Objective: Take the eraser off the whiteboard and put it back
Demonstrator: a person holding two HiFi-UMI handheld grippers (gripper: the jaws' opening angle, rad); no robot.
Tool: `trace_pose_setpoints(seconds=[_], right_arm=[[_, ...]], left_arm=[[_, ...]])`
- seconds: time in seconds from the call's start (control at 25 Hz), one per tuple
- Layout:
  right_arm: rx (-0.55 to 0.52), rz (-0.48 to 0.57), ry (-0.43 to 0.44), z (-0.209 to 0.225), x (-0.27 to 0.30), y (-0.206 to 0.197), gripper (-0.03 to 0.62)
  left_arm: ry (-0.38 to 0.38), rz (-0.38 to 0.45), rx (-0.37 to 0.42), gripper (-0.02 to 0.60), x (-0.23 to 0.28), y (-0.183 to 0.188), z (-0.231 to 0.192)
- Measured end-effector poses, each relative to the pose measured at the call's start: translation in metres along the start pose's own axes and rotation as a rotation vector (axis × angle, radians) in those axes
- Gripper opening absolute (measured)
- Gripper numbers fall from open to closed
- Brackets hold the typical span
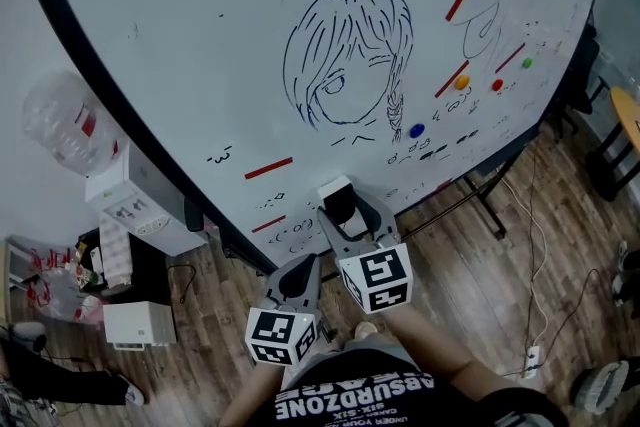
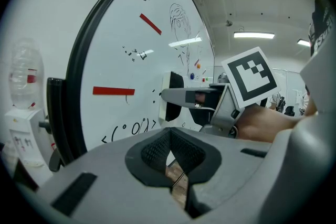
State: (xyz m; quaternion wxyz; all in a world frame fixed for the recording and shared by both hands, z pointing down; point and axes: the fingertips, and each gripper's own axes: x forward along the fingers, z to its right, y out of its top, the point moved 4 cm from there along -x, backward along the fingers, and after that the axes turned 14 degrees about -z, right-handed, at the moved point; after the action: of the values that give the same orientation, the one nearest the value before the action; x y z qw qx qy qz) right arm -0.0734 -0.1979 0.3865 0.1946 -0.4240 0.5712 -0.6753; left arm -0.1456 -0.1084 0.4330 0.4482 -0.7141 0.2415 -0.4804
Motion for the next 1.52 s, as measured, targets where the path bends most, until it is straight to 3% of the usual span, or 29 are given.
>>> trace_pose_setpoints(seconds=[1.52], right_arm=[[0.022,0.024,-0.024,-0.003,-0.021,-0.010,0.235]], left_arm=[[-0.008,0.004,0.012,0.005,-0.009,-0.001,0.003]])
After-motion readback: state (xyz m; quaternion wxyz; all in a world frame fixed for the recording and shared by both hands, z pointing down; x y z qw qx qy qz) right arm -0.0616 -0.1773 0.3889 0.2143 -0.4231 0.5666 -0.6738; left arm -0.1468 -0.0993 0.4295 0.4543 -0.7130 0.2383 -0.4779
